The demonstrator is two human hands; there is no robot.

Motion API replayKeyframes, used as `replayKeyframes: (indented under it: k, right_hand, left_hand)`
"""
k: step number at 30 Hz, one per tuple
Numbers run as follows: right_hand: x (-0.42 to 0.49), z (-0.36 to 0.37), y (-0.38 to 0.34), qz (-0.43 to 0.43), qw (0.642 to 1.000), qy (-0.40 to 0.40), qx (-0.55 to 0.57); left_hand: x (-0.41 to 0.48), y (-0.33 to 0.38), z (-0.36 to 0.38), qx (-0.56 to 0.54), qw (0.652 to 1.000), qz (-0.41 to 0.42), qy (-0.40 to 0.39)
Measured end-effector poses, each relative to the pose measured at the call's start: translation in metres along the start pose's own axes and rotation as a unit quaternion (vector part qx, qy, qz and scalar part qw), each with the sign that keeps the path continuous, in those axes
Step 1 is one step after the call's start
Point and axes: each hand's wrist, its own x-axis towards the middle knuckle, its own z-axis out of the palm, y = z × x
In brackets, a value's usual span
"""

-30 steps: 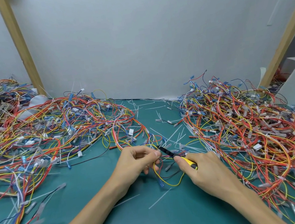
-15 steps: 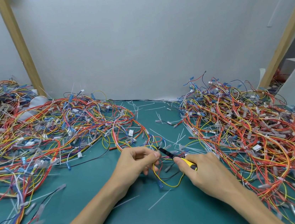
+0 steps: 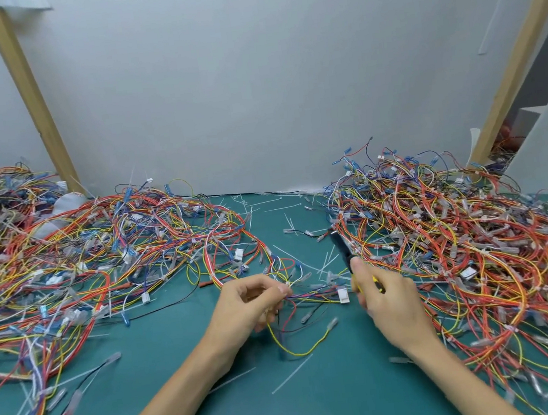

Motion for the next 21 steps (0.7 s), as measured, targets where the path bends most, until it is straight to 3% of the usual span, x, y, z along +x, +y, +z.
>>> replayKeyframes:
  k: [5,8,13,21]
  right_hand:
    - [0.006,-0.001,0.008,0.144,0.964,0.015,0.221]
    - [0.008,-0.002,0.009,0.179,0.940,0.013,0.291]
    - [0.008,-0.003,0.008,0.190,0.929,0.013,0.319]
    - [0.008,-0.002,0.009,0.185,0.929,0.019,0.321]
  left_hand:
    - [-0.005,0.005,0.006,0.125,0.988,0.080,-0.034]
    - [-0.011,0.012,0.009,0.123,0.983,0.088,-0.107]
    - [-0.018,0.018,0.010,0.136,0.943,0.021,-0.303]
    - [-0.023,0.028,0.004,0.134,0.906,-0.049,-0.398]
